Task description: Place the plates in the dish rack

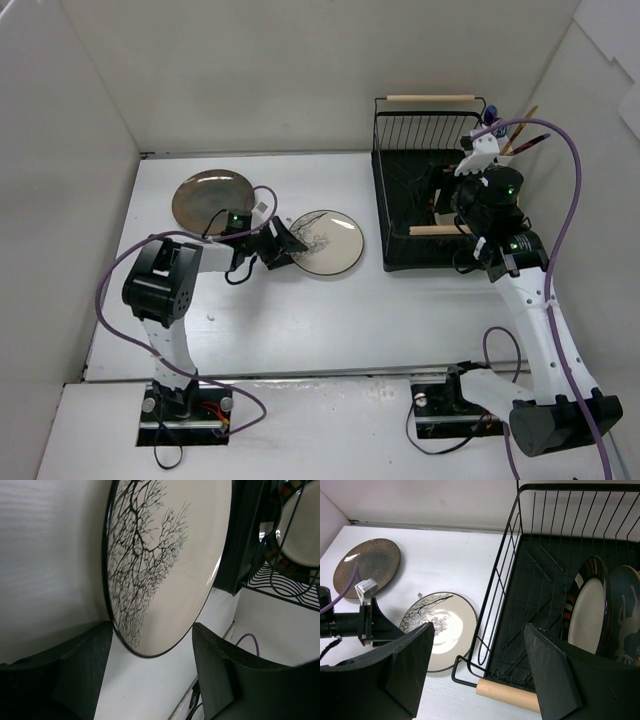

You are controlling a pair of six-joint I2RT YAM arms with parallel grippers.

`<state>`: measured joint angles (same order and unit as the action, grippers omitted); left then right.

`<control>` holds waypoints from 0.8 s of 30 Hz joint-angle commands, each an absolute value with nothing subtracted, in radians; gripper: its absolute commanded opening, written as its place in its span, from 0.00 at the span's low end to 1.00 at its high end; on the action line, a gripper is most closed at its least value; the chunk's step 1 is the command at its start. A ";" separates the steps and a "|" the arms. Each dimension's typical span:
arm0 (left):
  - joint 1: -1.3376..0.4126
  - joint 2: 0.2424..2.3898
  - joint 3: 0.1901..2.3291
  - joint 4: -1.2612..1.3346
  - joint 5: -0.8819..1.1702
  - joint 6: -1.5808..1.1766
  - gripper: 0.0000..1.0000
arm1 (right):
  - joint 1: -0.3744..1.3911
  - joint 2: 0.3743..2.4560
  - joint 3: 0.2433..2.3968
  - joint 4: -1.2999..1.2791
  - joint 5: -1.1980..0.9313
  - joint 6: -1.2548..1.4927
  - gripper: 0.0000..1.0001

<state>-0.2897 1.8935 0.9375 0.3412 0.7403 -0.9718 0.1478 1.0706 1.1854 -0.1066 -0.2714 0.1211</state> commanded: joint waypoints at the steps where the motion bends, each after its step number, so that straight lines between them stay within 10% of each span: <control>1: -0.314 1.930 0.927 0.512 0.721 -1.061 0.60 | 0.153 1.046 1.187 -0.058 -0.279 0.126 0.70; 9: -0.314 2.026 0.913 0.655 0.716 -1.155 0.41 | 0.155 1.051 1.163 -0.077 -0.271 0.124 0.70; 13: -0.314 2.051 0.914 0.703 0.730 -1.170 0.00 | 0.158 1.055 1.160 -0.077 -0.275 0.126 0.70; 24: -0.219 1.869 0.785 0.781 0.784 -1.137 0.00 | 0.209 1.153 1.261 -0.120 -0.339 0.130 0.69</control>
